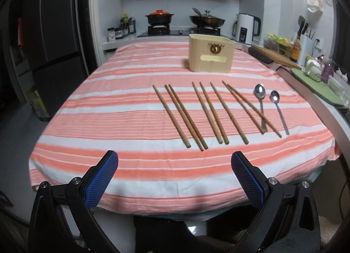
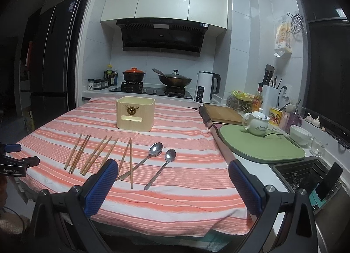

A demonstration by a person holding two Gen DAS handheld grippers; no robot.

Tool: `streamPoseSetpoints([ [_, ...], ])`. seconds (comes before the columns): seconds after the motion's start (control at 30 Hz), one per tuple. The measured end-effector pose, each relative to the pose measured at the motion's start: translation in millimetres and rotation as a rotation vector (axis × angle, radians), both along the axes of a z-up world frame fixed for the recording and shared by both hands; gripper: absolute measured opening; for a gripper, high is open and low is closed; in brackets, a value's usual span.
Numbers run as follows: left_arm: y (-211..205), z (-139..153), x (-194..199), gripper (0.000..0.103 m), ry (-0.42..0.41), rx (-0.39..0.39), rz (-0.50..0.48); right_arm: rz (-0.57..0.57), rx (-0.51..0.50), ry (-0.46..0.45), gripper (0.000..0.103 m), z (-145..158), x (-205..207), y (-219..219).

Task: Organize utensils
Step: 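Move both tools forward over the row of wooden chopsticks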

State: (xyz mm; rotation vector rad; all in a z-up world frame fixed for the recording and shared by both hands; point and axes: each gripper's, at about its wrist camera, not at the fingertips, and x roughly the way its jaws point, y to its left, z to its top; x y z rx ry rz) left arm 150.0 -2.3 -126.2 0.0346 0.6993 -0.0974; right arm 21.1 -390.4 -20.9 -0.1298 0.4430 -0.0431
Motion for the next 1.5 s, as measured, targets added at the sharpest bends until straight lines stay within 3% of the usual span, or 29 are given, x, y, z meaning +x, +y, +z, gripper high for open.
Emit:
streamPoseSetpoints([
  [0.27,-6.0,-51.7,54.6,0.102,0.062,0.077,0.061,-0.002,0.004,0.064,0.103,-20.7,30.3,-5.7],
  [0.53,-5.5,-69.6,69.6,0.103,0.089,0.131,0.108,0.005,0.028,0.089,0.103,-33.7,53.9,-3.8],
  [0.8,16.8,-70.0,71.3,0.103,0.097,0.1,0.153,-0.034,0.064,0.167,0.103,-58.9,96.9,-14.1],
  [1.03,12.7,-71.7,66.0,0.103,0.089,0.123,0.169,-0.001,0.095,0.25,0.102,-82.7,117.3,-10.3],
  [1.17,25.7,-75.3,71.1,0.103,0.127,0.004,0.179,-0.043,0.142,0.295,0.101,-92.4,129.9,-23.0],
  [1.33,21.8,-75.2,73.9,0.103,0.122,0.013,0.18,-0.057,0.122,0.325,0.101,-98.6,149.8,-25.5],
  [1.4,20.2,-75.0,75.3,0.102,0.12,0.01,0.184,-0.039,0.14,0.352,0.094,-103.0,163.6,-24.1],
  [1.43,20.2,-74.9,74.1,0.1,0.113,0.005,0.178,-0.04,0.151,0.365,0.091,-104.8,170.2,-24.6],
  [1.5,18.8,-73.2,70.2,0.085,0.092,-0.003,0.164,-0.058,0.169,0.375,0.09,-107.2,179.2,-25.1],
])
